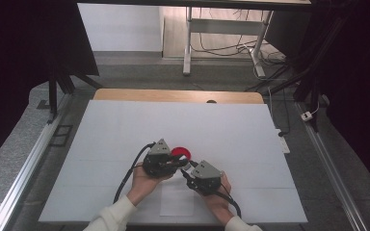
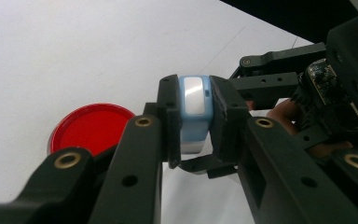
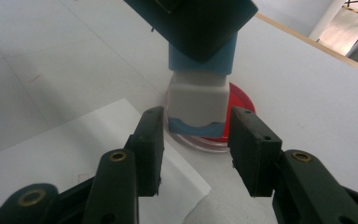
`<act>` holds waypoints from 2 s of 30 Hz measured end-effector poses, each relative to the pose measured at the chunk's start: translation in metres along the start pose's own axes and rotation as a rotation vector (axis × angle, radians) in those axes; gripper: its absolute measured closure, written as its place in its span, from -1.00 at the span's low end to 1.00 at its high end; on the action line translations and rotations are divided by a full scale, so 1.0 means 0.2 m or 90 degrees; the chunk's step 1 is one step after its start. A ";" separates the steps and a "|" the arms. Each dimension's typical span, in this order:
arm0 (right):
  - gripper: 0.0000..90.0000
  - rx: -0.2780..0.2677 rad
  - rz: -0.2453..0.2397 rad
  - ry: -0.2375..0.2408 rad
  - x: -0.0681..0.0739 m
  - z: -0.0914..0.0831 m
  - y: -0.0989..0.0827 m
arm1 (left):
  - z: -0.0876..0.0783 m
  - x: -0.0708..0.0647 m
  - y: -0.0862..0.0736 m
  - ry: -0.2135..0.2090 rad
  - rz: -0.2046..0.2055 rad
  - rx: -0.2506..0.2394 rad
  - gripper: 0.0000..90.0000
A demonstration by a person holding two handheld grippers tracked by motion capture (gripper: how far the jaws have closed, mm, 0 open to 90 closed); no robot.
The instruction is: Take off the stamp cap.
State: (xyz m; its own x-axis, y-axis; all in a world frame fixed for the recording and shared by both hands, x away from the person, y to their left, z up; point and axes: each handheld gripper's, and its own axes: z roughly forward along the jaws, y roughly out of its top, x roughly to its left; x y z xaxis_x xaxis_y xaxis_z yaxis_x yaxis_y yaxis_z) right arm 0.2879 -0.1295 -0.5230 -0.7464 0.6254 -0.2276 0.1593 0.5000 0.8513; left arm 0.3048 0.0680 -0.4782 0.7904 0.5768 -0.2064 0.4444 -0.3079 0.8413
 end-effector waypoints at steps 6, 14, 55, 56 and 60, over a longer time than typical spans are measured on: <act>0.30 0.004 0.000 -0.002 0.00 0.00 0.00 | 0.00 0.00 0.00 0.001 0.001 0.000 0.67; 0.36 0.004 -0.003 0.000 0.01 0.01 0.00 | 0.00 0.00 0.00 0.000 0.000 0.002 0.67; 0.45 0.002 -0.023 -0.015 0.02 0.01 0.01 | -0.01 0.01 -0.01 -0.001 -0.010 -0.008 0.68; 0.45 0.003 -0.023 -0.014 0.02 0.01 0.01 | -0.01 0.01 -0.01 -0.001 -0.010 -0.008 0.68; 0.45 0.008 -0.028 -0.009 0.02 0.01 0.01 | -0.01 0.01 -0.01 -0.001 -0.012 -0.006 0.68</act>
State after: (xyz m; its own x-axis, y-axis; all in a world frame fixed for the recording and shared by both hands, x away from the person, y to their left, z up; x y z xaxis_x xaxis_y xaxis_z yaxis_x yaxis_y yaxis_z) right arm 0.2866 -0.1260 -0.5230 -0.7435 0.6109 -0.2720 0.1342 0.5348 0.8342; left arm 0.3041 0.0705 -0.4804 0.7828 0.5812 -0.2223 0.4544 -0.2898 0.8423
